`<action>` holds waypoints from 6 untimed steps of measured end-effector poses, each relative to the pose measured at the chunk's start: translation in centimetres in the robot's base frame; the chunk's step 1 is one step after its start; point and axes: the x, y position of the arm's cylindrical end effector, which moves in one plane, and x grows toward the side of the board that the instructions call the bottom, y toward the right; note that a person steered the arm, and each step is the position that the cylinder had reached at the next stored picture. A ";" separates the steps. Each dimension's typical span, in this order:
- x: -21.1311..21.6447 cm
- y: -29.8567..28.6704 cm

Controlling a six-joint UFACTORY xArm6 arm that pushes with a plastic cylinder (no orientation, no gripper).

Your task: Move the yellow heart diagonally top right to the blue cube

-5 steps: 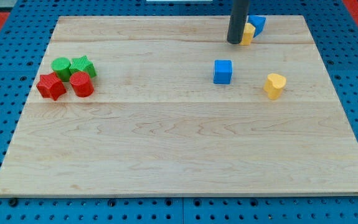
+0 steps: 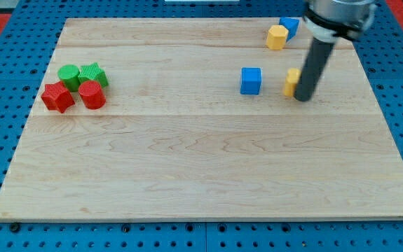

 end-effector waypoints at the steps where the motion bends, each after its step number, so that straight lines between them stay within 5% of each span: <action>1: -6.3 0.0; 2: -9.4 2.9; 3: -2.9 9.1; 4: 4.7 6.9; 6: 3.1 -4.9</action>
